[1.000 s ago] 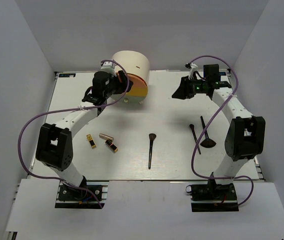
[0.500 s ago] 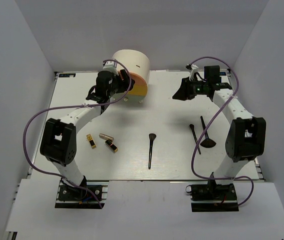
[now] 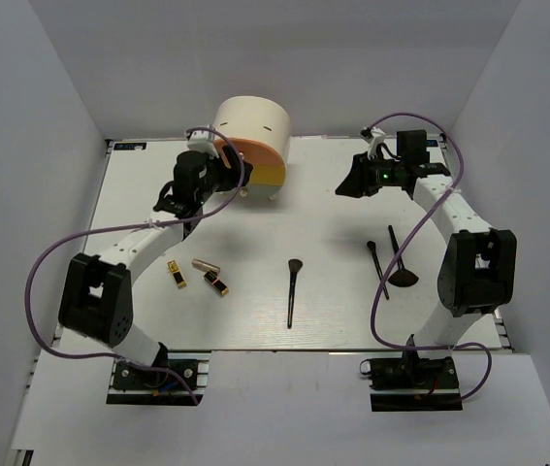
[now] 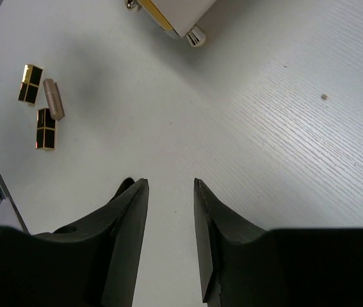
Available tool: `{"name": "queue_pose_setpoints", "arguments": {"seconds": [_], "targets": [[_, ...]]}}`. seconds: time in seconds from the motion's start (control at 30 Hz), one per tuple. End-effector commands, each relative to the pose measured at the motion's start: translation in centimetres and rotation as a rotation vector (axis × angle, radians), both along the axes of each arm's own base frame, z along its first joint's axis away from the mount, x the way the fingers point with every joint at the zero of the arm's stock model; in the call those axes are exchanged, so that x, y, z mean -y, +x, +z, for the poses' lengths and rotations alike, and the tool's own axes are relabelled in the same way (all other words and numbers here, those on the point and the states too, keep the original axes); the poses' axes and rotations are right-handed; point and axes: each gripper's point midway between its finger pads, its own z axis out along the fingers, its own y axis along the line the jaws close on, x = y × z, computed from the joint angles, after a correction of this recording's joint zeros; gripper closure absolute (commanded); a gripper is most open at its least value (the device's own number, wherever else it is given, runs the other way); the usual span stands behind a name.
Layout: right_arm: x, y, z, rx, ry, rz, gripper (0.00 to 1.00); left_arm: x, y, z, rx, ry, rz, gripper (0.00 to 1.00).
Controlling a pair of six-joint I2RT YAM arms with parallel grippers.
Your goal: Organize the makeup
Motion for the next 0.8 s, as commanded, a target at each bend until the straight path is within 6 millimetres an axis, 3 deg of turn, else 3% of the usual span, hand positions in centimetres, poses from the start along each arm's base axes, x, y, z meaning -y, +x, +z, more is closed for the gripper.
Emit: {"name": "queue_pose_setpoints", "arguments": {"seconds": [0.0, 0.17, 0.3, 0.33, 0.5, 0.77], "targets": [[0.2, -0.1, 1.4, 0.058, 0.005, 0.002, 0.59, -1.0, -1.5, 1.5, 0.036, -0.022, 0.032, 0.2], [0.2, -0.1, 1.3, 0.058, 0.003, 0.003, 0.59, -0.9, -1.2, -0.8, -0.01, -0.012, 0.034, 0.25], [0.3, 0.0, 1.3, 0.063, 0.0, -0.002, 0.59, -0.3, -0.1, -1.9, -0.023, -0.007, 0.026, 0.33], [0.3, 0.0, 1.4, 0.065, -0.001, -0.001, 0.59, -0.2, 0.3, -2.9, -0.043, 0.003, 0.026, 0.33], [0.4, 0.1, 1.4, 0.066, -0.001, -0.008, 0.59, 0.3, 1.8, -3.7, -0.05, 0.008, 0.033, 0.36], [0.9, 0.2, 1.2, 0.062, -0.003, -0.019, 0.59, -0.7, 4.0, -5.3, -0.066, 0.038, 0.105, 0.36]]}}
